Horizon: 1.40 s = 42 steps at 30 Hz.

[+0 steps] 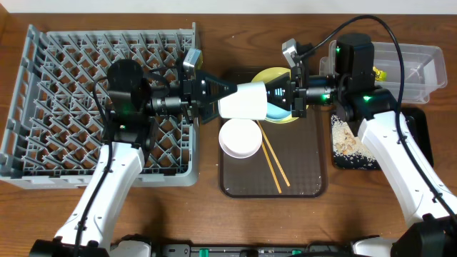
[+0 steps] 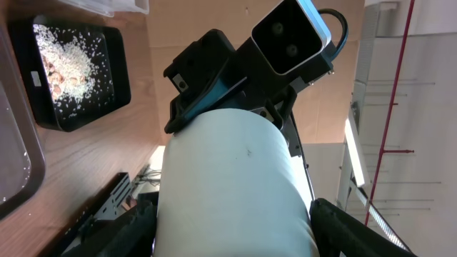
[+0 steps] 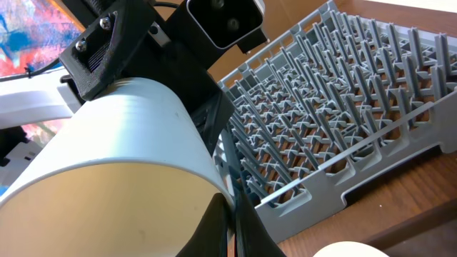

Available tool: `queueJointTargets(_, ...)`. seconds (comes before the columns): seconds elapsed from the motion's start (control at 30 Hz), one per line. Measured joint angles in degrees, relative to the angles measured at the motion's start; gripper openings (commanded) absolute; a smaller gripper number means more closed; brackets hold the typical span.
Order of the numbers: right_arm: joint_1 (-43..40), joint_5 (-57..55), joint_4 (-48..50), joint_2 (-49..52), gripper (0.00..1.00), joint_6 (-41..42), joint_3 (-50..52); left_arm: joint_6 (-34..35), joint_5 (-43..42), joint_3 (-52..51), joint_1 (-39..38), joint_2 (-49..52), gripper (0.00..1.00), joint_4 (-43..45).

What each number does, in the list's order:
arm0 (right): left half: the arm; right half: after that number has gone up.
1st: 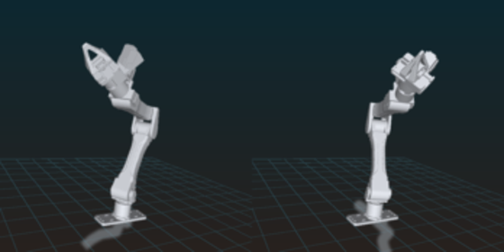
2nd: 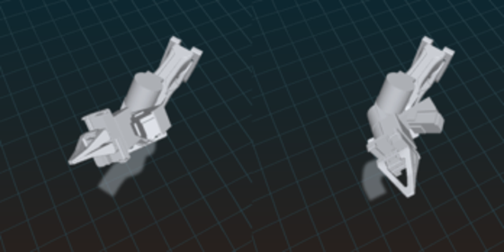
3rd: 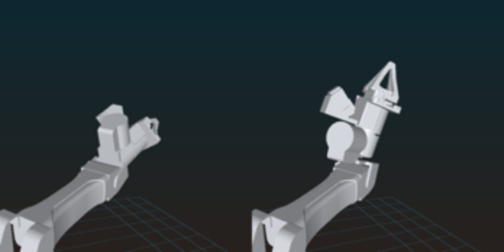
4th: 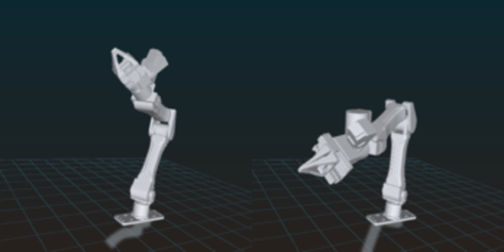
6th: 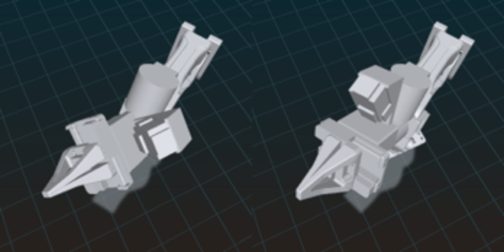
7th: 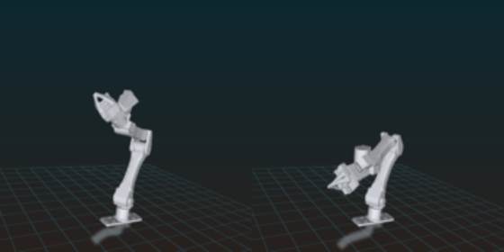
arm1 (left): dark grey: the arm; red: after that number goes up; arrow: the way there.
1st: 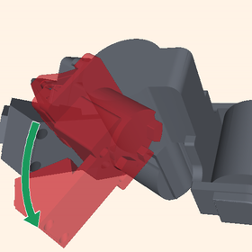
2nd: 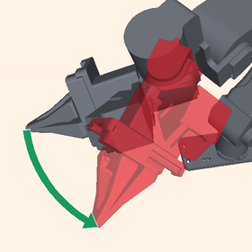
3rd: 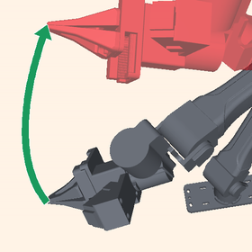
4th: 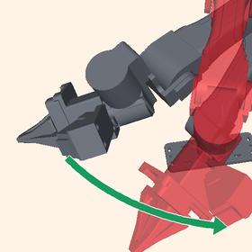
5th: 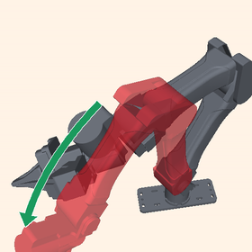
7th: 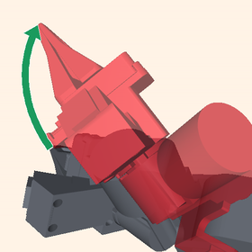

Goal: Sort waste into correct bins and load items into the dishwasher rack
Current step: 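Grasp the white cup with the left gripper from the right gripper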

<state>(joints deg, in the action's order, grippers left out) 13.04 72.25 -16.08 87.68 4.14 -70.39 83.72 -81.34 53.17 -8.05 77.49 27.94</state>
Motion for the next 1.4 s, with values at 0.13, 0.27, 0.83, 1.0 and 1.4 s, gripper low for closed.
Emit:
queueJointTargets(0.13, 0.0, -0.63, 0.28, 0.0, 0.01, -0.02, 0.0, 0.09, 0.24, 0.0, 0.0, 0.0, 0.76, 0.31)
queueJointTargets(0.27, 0.0, -1.42, 1.86, 0.0, 0.01, -0.02, 0.0, 0.02, 0.28, 0.0, 0.0, 0.0, 0.77, 0.42)
queueJointTargets(0.83, 0.0, -3.3, 3.43, 0.0, 0.01, -0.02, 0.0, -3.23, -1.36, 0.0, -1.9, 0.0, 0.78, 0.42)
queueJointTargets(1.0, 0.0, -4.44, 3.45, 0.0, 0.01, 0.42, 0.0, -4.52, -1.99, 0.0, -3.32, -0.02, 0.78, 0.46)
queueJointTargets(1.4, 0.0, -5.22, 3.28, 0.0, 0.01, 1.25, 0.0, -8.63, -2.1, 0.0, -3.37, -0.02, 0.77, 0.33)
